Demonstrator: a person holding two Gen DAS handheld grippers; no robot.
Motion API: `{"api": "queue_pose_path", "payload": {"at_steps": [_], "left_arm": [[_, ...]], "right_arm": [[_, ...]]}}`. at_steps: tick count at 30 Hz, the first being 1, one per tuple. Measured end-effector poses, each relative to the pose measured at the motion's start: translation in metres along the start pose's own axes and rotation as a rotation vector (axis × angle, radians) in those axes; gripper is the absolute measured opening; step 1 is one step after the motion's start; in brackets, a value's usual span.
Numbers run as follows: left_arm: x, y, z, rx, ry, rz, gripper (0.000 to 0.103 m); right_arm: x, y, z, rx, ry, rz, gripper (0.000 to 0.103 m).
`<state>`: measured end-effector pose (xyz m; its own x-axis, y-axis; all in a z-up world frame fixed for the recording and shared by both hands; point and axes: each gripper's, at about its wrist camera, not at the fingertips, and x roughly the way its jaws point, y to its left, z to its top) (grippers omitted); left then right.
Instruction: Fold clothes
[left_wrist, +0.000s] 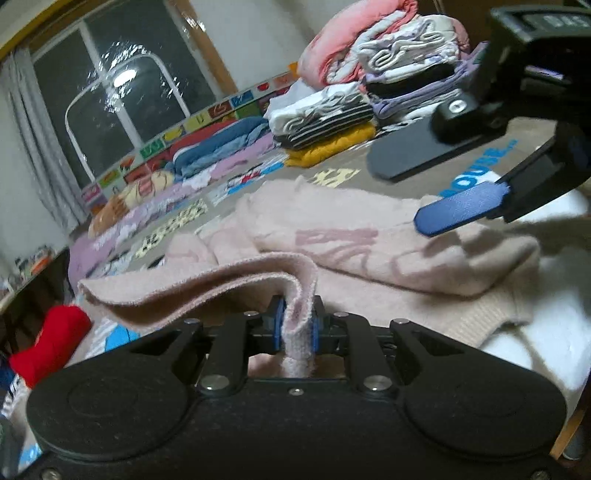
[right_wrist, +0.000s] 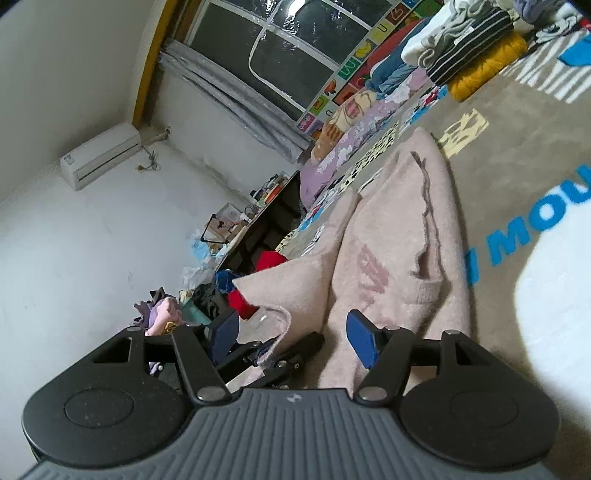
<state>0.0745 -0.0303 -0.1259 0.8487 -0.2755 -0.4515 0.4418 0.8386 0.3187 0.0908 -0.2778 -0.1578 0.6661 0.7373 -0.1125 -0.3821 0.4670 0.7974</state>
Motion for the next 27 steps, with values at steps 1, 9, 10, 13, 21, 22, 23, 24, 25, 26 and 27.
{"api": "queue_pose_path", "payload": {"at_steps": [1, 9, 10, 13, 21, 22, 23, 24, 25, 26, 27], "left_arm": [[-0.001, 0.002, 0.000, -0.012, -0.003, -0.019, 0.011], [-0.020, 0.019, -0.002, -0.109, -0.041, -0.165, 0.052], [-0.029, 0.032, -0.005, -0.158, -0.060, -0.170, 0.052], [-0.051, 0.074, -0.017, -0.322, -0.105, -0.158, 0.052], [-0.048, 0.103, -0.030, -0.440, -0.060, -0.079, 0.052], [-0.048, 0.100, -0.029, -0.421, -0.053, -0.091, 0.052], [-0.047, 0.097, -0.029, -0.399, -0.045, -0.101, 0.052], [-0.046, 0.093, -0.029, -0.377, -0.037, -0.111, 0.052], [-0.048, 0.089, -0.030, -0.354, -0.028, -0.120, 0.052], [-0.048, 0.086, -0.031, -0.334, -0.014, -0.132, 0.052], [-0.049, 0.084, -0.034, -0.313, -0.001, -0.143, 0.052]], "right_arm": [[0.000, -0.001, -0.001, 0.004, -0.001, -0.002, 0.065], [0.008, -0.001, -0.004, -0.010, 0.013, -0.030, 0.066], [0.011, 0.002, -0.004, -0.037, 0.024, -0.039, 0.066], [0.021, 0.021, -0.006, -0.139, 0.066, -0.072, 0.066], [0.089, 0.091, -0.023, -0.612, 0.214, -0.277, 0.066], [0.102, 0.093, -0.023, -0.649, 0.237, -0.305, 0.066], [0.114, 0.095, -0.024, -0.683, 0.260, -0.331, 0.065], [0.123, 0.095, -0.023, -0.696, 0.279, -0.344, 0.061], [0.133, 0.096, -0.023, -0.708, 0.299, -0.358, 0.057], [0.142, 0.096, -0.022, -0.719, 0.318, -0.372, 0.053], [0.149, 0.095, -0.019, -0.718, 0.334, -0.383, 0.050]]}}
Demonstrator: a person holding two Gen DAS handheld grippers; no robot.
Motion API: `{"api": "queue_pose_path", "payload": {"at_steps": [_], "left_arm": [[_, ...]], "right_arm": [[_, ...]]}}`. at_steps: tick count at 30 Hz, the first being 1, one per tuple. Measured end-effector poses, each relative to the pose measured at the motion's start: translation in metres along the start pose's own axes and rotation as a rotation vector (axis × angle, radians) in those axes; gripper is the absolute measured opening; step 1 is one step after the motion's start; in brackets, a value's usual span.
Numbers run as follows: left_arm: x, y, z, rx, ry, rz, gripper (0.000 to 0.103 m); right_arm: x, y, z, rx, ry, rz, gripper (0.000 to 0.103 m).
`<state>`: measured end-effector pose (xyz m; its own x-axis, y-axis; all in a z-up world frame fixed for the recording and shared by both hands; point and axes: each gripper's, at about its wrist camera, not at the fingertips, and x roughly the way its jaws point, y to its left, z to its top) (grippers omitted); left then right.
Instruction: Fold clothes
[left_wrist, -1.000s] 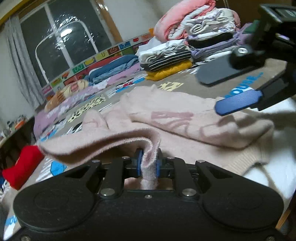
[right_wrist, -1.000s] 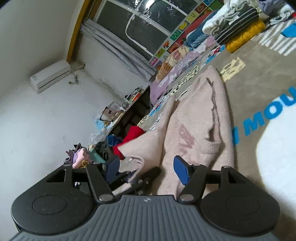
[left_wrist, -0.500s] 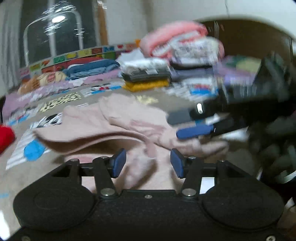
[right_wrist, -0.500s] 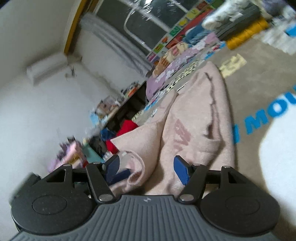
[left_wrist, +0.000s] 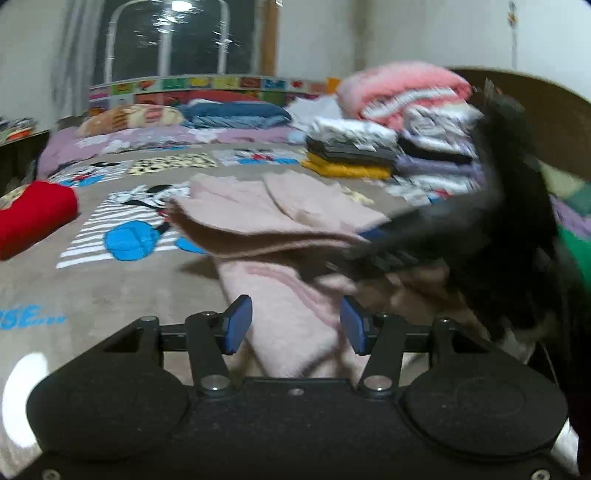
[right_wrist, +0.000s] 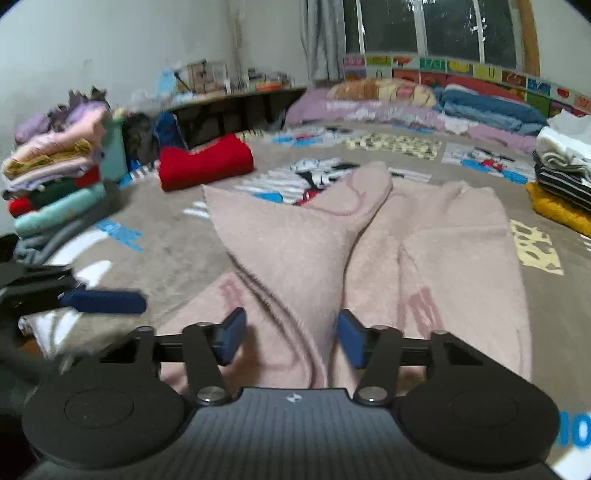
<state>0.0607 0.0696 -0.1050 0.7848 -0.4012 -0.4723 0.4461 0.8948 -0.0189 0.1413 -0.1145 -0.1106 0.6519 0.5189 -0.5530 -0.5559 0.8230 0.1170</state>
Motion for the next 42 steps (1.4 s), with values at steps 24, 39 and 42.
{"api": "queue_pose_path", "payload": {"at_steps": [24, 39, 42], "left_arm": [[0.012, -0.042, -0.027, 0.402, 0.049, 0.140, 0.024], [0.020, -0.053, -0.028, 0.438, 0.095, 0.110, 0.019], [0.018, -0.051, -0.025, 0.414, 0.104, 0.092, 0.019]], "right_arm": [[-0.001, -0.024, 0.086, 0.061, -0.039, 0.066, 0.011], [0.006, -0.118, -0.012, 0.459, 0.001, 0.063, 0.010], [0.003, -0.114, -0.009, 0.464, -0.027, 0.063, 0.012]]}}
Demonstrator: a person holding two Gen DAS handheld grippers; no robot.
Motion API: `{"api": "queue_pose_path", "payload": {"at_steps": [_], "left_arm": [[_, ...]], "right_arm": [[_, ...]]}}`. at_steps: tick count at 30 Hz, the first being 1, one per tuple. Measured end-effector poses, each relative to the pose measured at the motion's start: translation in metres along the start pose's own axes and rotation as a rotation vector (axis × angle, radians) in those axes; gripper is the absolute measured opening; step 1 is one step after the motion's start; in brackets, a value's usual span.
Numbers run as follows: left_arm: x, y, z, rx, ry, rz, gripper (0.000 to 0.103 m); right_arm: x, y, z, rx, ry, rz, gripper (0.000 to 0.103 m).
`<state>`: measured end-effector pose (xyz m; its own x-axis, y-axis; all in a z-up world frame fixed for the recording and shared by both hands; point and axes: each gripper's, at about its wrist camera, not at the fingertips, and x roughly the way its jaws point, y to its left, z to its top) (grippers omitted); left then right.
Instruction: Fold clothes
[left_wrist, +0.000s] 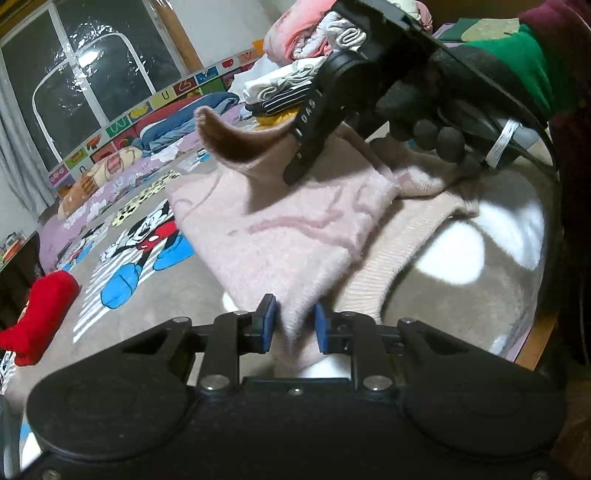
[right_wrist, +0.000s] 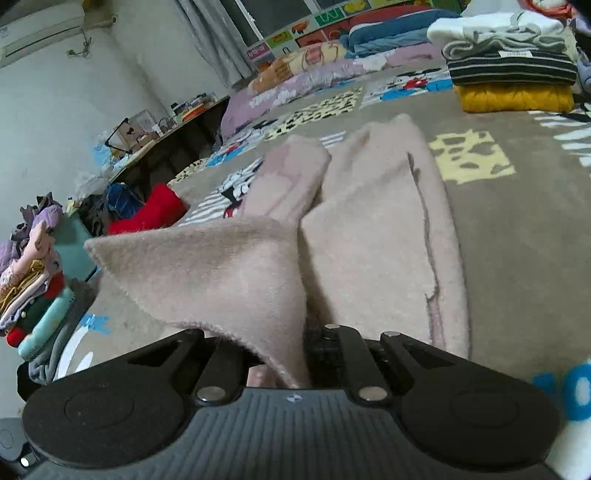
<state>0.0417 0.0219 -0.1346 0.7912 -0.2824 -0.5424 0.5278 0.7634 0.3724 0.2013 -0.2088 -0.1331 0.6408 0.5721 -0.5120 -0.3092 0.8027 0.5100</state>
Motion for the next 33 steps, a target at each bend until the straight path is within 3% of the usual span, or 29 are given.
{"api": "queue_pose_path", "payload": {"at_steps": [4, 9, 11, 18, 25, 33], "left_arm": [[-0.005, 0.008, 0.002, -0.049, -0.001, -0.045, 0.020], [-0.026, 0.039, 0.009, -0.277, -0.122, -0.155, 0.021], [-0.025, 0.049, 0.013, -0.365, -0.157, -0.150, 0.021], [0.000, 0.074, 0.026, -0.588, -0.168, -0.084, 0.021], [0.059, 0.104, 0.072, -0.522, -0.098, 0.023, 0.021], [0.170, 0.138, 0.135, -0.352, 0.027, 0.045, 0.021]], "right_arm": [[-0.004, -0.012, 0.002, 0.091, -0.012, 0.047, 0.016], [-0.009, -0.023, -0.001, 0.151, -0.032, 0.104, 0.016], [-0.010, -0.026, -0.003, 0.168, -0.036, 0.124, 0.016], [-0.012, -0.038, -0.009, 0.227, -0.050, 0.193, 0.019], [-0.012, -0.050, -0.013, 0.292, -0.059, 0.259, 0.022], [-0.008, -0.033, -0.010, 0.134, -0.051, 0.207, 0.022]]}}
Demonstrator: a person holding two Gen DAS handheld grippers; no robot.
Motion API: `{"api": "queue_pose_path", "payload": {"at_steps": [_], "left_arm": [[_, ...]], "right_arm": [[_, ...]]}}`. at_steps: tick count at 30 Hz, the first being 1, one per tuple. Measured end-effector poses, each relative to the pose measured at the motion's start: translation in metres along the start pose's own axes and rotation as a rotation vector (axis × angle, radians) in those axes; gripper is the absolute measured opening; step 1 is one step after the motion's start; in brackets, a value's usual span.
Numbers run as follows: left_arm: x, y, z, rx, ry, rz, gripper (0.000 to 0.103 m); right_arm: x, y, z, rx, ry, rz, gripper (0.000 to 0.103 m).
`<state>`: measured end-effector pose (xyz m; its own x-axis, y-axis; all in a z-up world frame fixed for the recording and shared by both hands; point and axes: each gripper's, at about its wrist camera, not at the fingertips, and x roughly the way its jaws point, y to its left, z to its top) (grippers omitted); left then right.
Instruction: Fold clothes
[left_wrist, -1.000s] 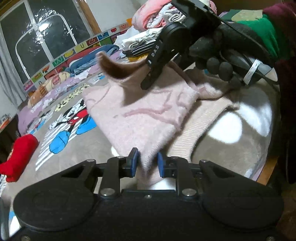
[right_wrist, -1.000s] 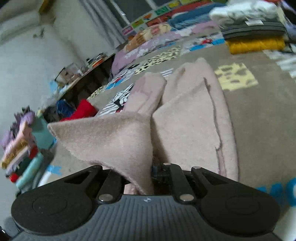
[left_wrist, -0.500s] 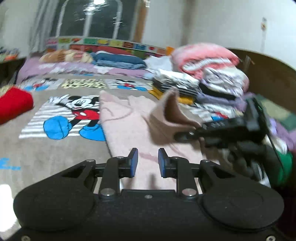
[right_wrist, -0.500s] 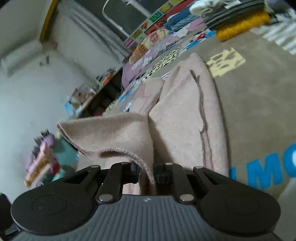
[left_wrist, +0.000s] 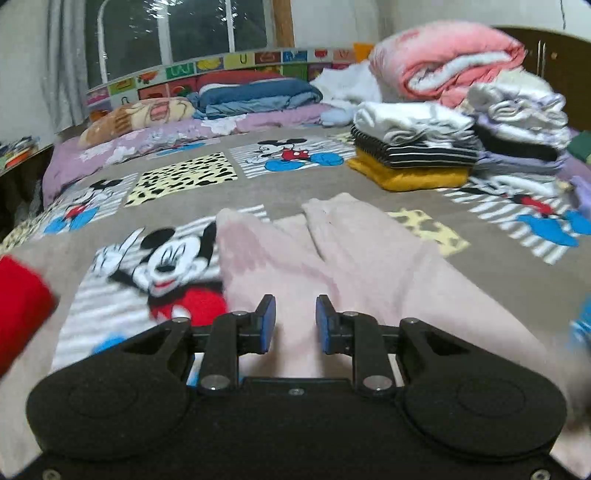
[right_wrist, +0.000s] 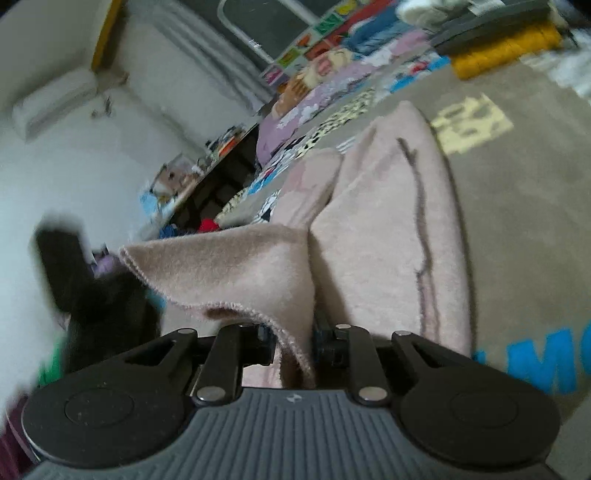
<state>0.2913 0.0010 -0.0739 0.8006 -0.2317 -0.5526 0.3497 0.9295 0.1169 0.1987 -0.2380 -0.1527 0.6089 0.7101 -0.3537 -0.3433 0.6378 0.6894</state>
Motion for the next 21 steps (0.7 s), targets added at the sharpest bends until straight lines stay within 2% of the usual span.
{"api": "queue_pose_path", "payload": {"at_steps": [3, 6, 7, 10, 11, 12, 14, 16, 21], "left_arm": [[0.035, 0.006, 0.015, 0.015, 0.046, 0.011, 0.021], [0.083, 0.027, 0.015, -0.069, 0.187, 0.001, 0.021], [0.090, 0.031, 0.013, -0.064, 0.199, -0.020, 0.021], [0.084, 0.045, 0.023, -0.106, 0.140, -0.057, 0.021], [0.083, 0.051, 0.025, -0.132, 0.118, -0.057, 0.021], [0.088, 0.055, 0.024, -0.157, 0.121, -0.053, 0.021], [0.099, 0.064, 0.023, -0.208, 0.133, -0.045, 0.021], [0.116, 0.055, 0.023, -0.169, 0.175, -0.050, 0.021], [0.127, 0.047, 0.027, -0.123, 0.177, -0.048, 0.021]], "right_arm": [[0.002, 0.004, 0.002, -0.013, -0.005, 0.011, 0.022], [0.005, 0.001, 0.002, -0.008, 0.016, 0.008, 0.022], [0.006, 0.001, 0.001, -0.009, 0.026, 0.008, 0.021], [0.007, 0.003, 0.000, -0.021, 0.044, 0.013, 0.021], [0.007, 0.004, -0.001, -0.025, 0.046, 0.013, 0.018], [0.006, 0.005, -0.002, -0.028, 0.048, 0.014, 0.014], [0.005, 0.008, -0.003, -0.038, 0.046, 0.015, 0.012], [0.002, 0.013, -0.004, -0.055, 0.039, 0.027, 0.011], [-0.005, 0.025, -0.006, -0.081, 0.049, 0.070, 0.009]]}}
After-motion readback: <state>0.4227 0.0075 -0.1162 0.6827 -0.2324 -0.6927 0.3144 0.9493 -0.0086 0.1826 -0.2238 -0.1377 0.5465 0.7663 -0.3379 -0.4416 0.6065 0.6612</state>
